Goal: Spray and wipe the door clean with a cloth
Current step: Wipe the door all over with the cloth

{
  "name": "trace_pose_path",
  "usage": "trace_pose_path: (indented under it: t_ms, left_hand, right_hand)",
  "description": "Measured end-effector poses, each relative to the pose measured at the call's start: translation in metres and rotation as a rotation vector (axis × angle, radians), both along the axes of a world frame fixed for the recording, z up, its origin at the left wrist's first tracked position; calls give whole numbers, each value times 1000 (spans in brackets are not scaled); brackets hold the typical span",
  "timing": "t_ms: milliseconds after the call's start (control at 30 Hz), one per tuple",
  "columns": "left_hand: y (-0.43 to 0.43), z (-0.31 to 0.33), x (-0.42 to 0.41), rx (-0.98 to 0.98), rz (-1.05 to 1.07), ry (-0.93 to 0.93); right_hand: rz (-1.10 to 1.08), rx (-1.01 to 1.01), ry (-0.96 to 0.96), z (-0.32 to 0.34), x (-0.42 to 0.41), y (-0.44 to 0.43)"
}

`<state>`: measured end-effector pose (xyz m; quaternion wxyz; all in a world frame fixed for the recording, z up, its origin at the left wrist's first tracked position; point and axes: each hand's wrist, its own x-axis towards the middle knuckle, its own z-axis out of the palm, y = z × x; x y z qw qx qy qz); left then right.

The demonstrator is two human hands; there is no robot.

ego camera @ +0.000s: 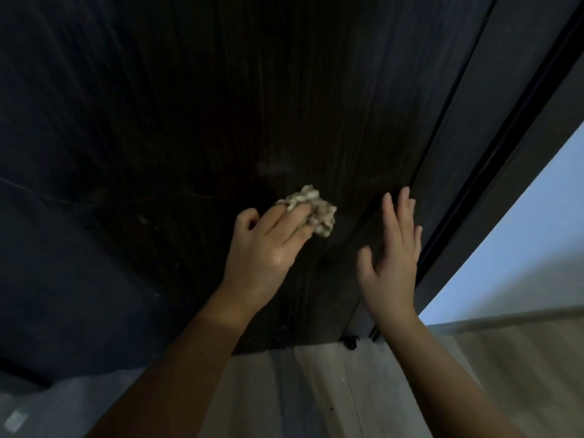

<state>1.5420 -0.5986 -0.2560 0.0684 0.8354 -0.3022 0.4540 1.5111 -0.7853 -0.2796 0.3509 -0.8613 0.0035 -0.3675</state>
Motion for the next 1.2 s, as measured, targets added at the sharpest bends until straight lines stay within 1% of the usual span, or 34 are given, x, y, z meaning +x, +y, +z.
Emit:
trace_pose_path:
  t_ms: [133, 233, 300, 333, 467, 567, 633, 700, 767, 833, 900, 933, 967, 1000, 1033, 1067, 1133, 1167, 1200]
  left_hand:
    - [24, -31, -5, 84, 23, 7]
    - [20, -33, -1, 99, 10, -4]
    - [11, -35, 2, 126, -34, -14]
    - [8, -38, 3, 174, -72, -24]
    - [1, -62, 18, 496, -237, -108]
    - [-9, -92, 26, 605, -287, -139]
    - [-12, -113, 25, 680, -286, -112]
    - [-12, -119, 24, 705, -285, -72]
    - [-11, -109, 20, 637, -256, -44]
    - [-11, -104, 9, 461, -209, 34]
    - [-13, -105, -8, 169, -119, 252]
    - [-16, -105, -18, -36, -54, 408]
    - [-22, -104, -28, -289, 21, 584]
    - [-29, -103, -36, -571, 88, 760]
    - [-36, -102, -41, -854, 125, 902]
    - [-43, -100, -43, -1096, 144, 1020]
    - [-56, -89, -42, -1535, 91, 1228]
    - [-62, -80, -40, -1721, 40, 1308]
    - [-68, -71, -38, -1850, 2, 1357]
  right_hand:
    - [19, -22, 23, -9, -1, -2]
    - [30, -34, 37, -21, -3, 1]
    - [35, -50, 56, -28, -4, 1]
    - [35, -66, 69, -32, -4, 1]
    - [19, -157, 103, -50, -7, -11]
    - [13, -199, 127, -58, -7, -18]
    - [20, -197, 125, -62, -7, -19]
    - [26, -160, 113, -67, -8, -19]
    - [38, -88, 96, -71, -9, -22]
    - [40, -6, 44, -71, -11, -26]
    - [30, 103, -23, -67, -11, -28]
    - [27, 154, -50, -63, -10, -27]
    - [31, 203, -63, -61, -9, -26]
    - [42, 260, -57, -58, -8, -25]
    - [56, 335, -35, -57, -8, -24]
    - [68, 425, 4, -57, -8, -23]
    - [79, 609, 109, -59, -8, -23]
    - [78, 675, 154, -60, -8, -24]
    - [80, 723, 181, -60, -8, -26]
